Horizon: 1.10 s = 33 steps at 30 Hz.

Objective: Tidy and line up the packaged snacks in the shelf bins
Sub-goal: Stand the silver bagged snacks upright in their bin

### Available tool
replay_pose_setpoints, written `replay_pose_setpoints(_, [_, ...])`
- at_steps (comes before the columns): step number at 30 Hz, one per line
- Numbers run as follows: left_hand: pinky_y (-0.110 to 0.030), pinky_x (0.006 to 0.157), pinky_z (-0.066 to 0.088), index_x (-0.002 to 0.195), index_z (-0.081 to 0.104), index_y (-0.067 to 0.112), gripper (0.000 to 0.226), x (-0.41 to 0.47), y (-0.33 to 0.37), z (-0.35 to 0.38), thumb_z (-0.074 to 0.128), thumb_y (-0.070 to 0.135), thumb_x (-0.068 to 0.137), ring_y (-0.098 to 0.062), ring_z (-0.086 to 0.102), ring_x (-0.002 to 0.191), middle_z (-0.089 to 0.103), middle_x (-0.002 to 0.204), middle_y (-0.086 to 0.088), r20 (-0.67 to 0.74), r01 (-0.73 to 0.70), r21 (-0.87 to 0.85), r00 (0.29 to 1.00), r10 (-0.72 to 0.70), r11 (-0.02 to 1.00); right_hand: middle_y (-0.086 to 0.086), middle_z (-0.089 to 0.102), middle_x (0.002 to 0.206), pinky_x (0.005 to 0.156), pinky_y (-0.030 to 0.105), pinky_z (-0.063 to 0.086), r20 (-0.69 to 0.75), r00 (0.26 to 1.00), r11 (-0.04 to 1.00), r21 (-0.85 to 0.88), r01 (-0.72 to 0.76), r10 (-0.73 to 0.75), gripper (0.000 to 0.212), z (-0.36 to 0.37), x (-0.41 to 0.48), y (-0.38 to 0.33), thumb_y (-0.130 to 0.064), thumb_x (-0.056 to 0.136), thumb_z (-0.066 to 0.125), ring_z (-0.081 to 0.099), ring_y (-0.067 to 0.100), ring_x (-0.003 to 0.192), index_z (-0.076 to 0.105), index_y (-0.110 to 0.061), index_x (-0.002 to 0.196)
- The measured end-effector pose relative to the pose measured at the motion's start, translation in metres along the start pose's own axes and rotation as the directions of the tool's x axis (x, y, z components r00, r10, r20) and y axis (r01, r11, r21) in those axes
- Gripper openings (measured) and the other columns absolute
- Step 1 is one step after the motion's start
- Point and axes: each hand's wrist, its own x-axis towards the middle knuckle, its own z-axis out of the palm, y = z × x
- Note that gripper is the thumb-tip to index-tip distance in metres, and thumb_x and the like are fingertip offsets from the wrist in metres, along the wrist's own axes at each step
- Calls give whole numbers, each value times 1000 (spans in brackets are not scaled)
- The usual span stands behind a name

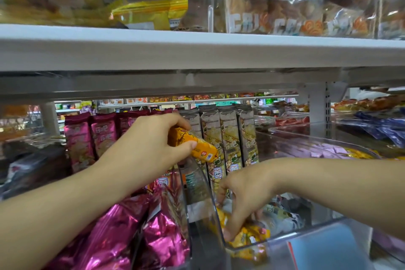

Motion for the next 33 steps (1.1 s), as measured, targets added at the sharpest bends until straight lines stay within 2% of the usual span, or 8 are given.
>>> replay_pose_setpoints(5, [-4,53,36,106,60,35,25,1,-1,0,65,42,82,19,48,64,54,70,14,16,7,-6,1000,-6,1000,5,58,97,72,26,49,-17,1000,970,-244,-18,14,64,3,-4,-7,-41,78,73,52,17,85,52,-6,128])
replay_pose_setpoints(15, [-5,56,36,108,61,32,26,-1,7,-10,65,40,83,16,49,64,54,70,16,41,-36,26,999,35,999,-6,53,80,72,26,49,-82,996,993,-111,-41,31,73,4,-10,-2,-26,78,75,56,17,83,37,-9,138])
replay_pose_setpoints(20, [-5,58,36,109,62,32,28,-8,12,-29,67,38,82,16,50,66,53,69,19,40,-70,74,997,67,995,12,61,123,96,37,49,-65,995,955,-280,-97,82,85,9,-12,-5,-49,66,78,58,29,114,50,-3,131])
replay_pose_setpoints(22, [-4,61,36,108,61,34,27,-13,13,-37,67,39,82,17,50,73,54,74,21,27,-77,68,997,75,995,11,62,119,89,34,52,-82,993,953,-286,-102,82,88,13,-14,-7,-51,59,78,61,28,107,52,-4,128])
replay_pose_setpoints(24, [-1,66,36,108,61,35,27,-20,14,-46,67,37,82,18,49,80,54,80,25,1,-90,64,996,90,994,1,63,93,68,25,49,-175,983,970,-225,-96,57,75,12,-19,-6,-40,68,78,59,21,88,49,-4,128])
replay_pose_setpoints(26, [-1,68,34,108,60,35,27,-27,16,-56,68,35,83,19,47,80,51,83,28,-32,-109,61,993,111,992,-6,56,87,65,22,46,-325,946,988,-143,-66,17,69,9,-30,-6,-31,73,76,55,15,85,45,-12,131])
replay_pose_setpoints(31, [-9,78,40,110,59,34,32,-45,18,-79,69,33,81,7,53,87,56,95,22,-118,-151,54,981,156,987,-2,56,107,55,13,48,-640,758,990,-33,136,-125,70,-4,-60,-12,-23,68,77,59,9,75,46,-16,130])
replay_pose_setpoints(33, [-14,78,44,108,57,38,31,-55,20,-89,70,33,80,3,55,86,58,98,18,-166,-169,40,971,174,985,-3,49,109,70,26,55,-724,658,977,-117,177,-206,69,-7,-78,-18,-25,68,76,59,14,86,44,-22,129])
